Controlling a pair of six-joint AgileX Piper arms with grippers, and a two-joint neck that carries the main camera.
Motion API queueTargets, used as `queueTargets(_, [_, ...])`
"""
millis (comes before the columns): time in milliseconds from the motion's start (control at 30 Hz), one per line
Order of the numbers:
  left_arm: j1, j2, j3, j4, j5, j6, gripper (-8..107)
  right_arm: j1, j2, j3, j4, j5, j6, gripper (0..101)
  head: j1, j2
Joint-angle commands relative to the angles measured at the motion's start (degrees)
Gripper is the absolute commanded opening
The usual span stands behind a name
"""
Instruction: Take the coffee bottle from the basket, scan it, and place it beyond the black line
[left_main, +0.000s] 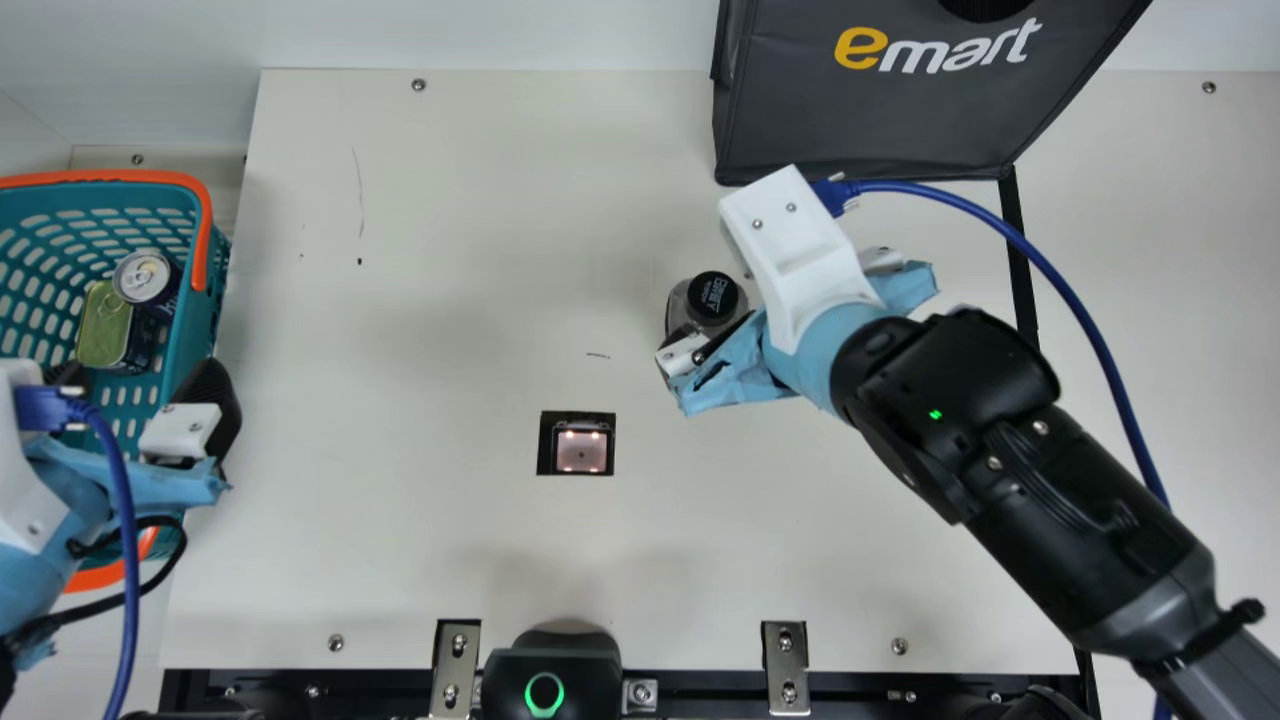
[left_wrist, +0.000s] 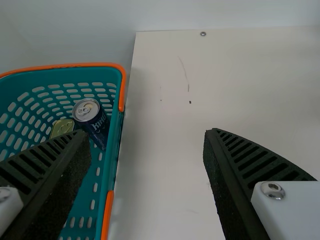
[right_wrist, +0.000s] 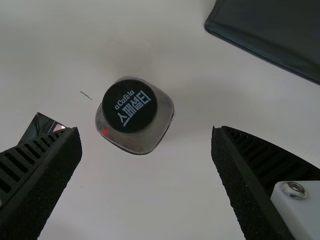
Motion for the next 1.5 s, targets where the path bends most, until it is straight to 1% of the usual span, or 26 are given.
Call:
queueTargets(0, [0.0,0.0,0.0,0.0,0.0,0.0,90,-0.1,0.6,-0.2,0.2,-0.3,-0.3,91,-1.5,0.1])
queueTargets(667, [0.0,0.0,0.0,0.0,0.0,0.0,90,-1.3,6.2,-2.5,1.3,-2.3,-1.4,91,-1.5,0.1])
queueTargets(1067, [0.0,0.0,0.0,0.0,0.0,0.0,90,-0.6,8.0,-3.3,1.3,-2.8,-0.4,91,-1.5,0.1])
queueTargets(1467, [0.0,0.0,0.0,0.0,0.0,0.0,90,-0.4,8.6,-2.9,0.9,-3.2,0.5,11,-1.5,0.1])
